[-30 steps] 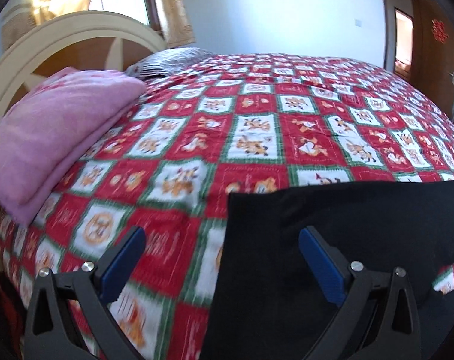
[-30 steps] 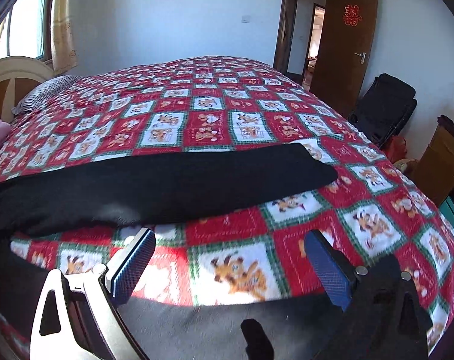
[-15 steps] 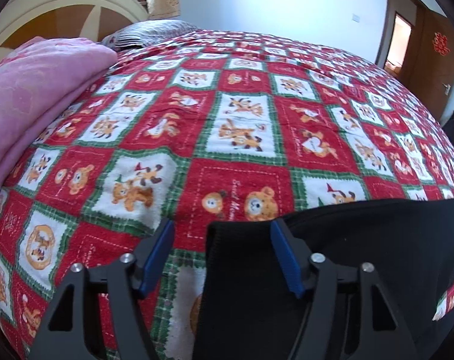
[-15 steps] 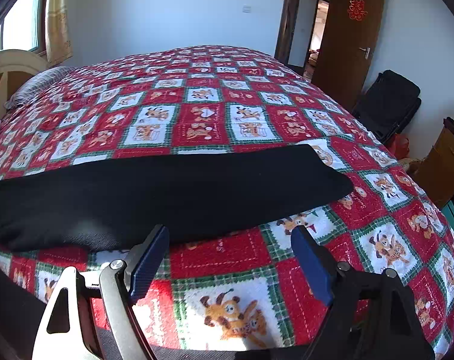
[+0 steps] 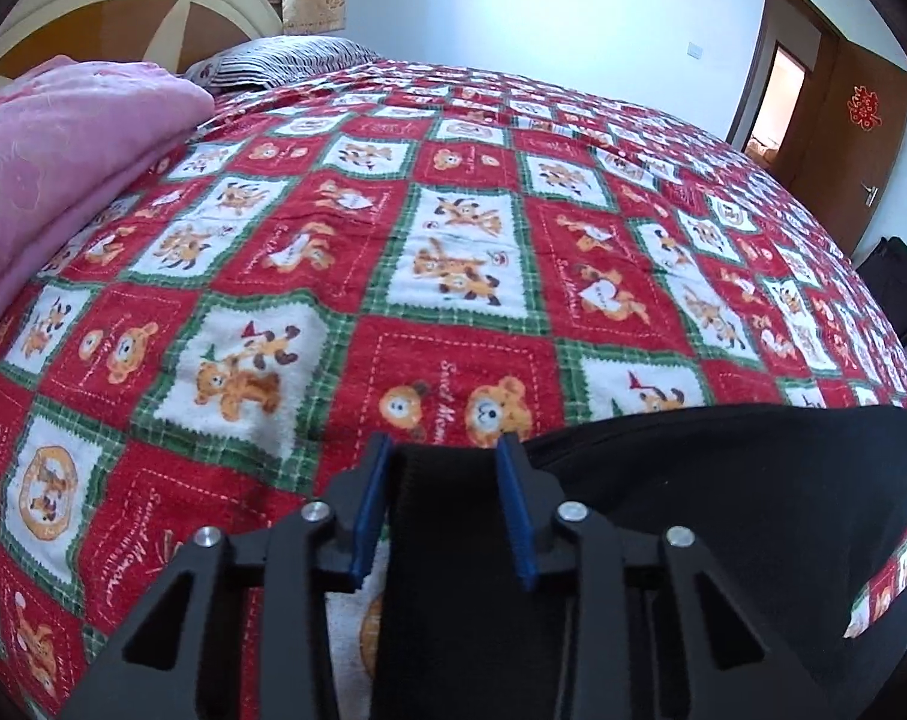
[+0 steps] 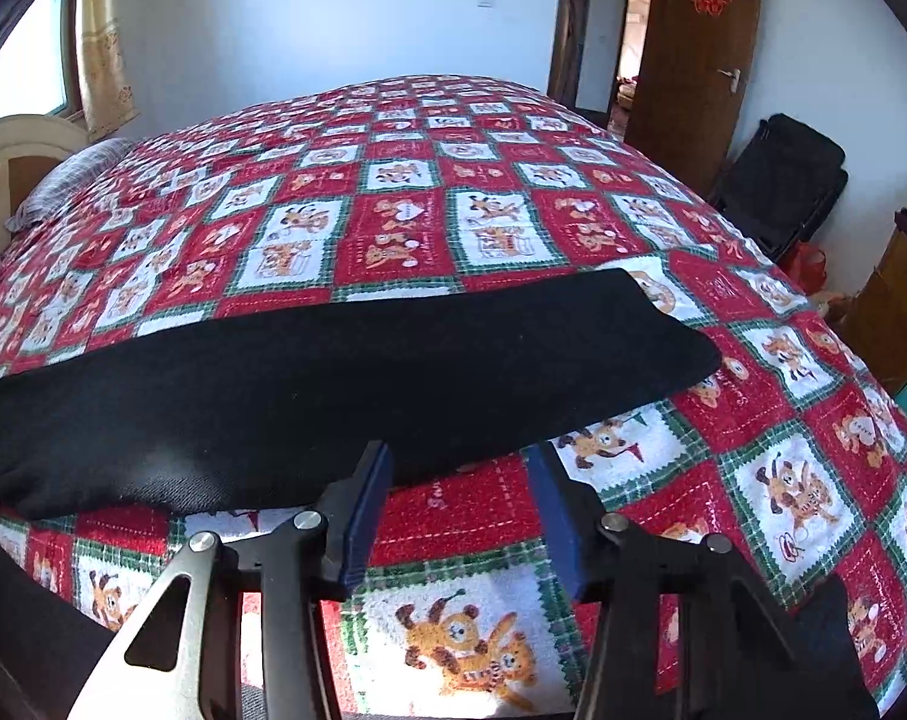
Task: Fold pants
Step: 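Lower the left tool onto the black pants and close it while the right tool closes on the pants too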
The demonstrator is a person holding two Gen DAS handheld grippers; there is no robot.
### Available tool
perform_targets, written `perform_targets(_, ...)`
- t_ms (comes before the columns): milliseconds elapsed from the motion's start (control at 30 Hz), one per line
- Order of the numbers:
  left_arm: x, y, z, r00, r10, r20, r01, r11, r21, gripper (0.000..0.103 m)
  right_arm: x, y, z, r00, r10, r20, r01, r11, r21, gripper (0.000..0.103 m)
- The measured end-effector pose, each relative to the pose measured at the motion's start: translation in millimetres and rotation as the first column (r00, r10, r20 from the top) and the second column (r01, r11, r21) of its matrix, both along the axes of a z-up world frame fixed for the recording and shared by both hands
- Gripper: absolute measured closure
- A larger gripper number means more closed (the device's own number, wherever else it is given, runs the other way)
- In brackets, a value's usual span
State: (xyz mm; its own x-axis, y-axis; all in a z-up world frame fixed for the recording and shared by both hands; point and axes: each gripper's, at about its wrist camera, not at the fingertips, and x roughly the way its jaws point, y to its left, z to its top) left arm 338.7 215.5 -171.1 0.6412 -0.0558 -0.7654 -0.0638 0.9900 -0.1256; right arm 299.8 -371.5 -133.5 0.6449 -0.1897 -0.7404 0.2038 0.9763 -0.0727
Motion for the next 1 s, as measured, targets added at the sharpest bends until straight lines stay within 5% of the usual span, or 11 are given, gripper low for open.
perform_targets(133,-1.4,5.3,-1.4,1.000,-0.010,0.020,0.010,1.000,-0.015,0.086,0.0,-10.5,1.0,1.000,-0.019,-0.005,0.019,1.000,0.013,0.053)
perform_targets(367,-2.4,5.4,-2.7,0.999,-0.019,0.030,0.019,1.000,-0.017,0.088,3.5,-38.3,12.1,0.998,-0.067,-0.010,0.067,0.997,0.030,0.053)
perform_targets(667,1.5,4.0,-6.7,1.000,-0.027,0.013,0.027,1.000,-0.008,0.088,34.0,-130.4,33.4,0.975,-0.224,0.003,0.222,0.969,0.108,0.053)
perform_targets(1000,4.3,2.0,-9.8,1.000,-0.026,0.006,0.025,1.000,0.013,0.088,101.8,-164.8,11.3,0.988,-0.137,-0.068,0.150,0.957,0.247,0.047)
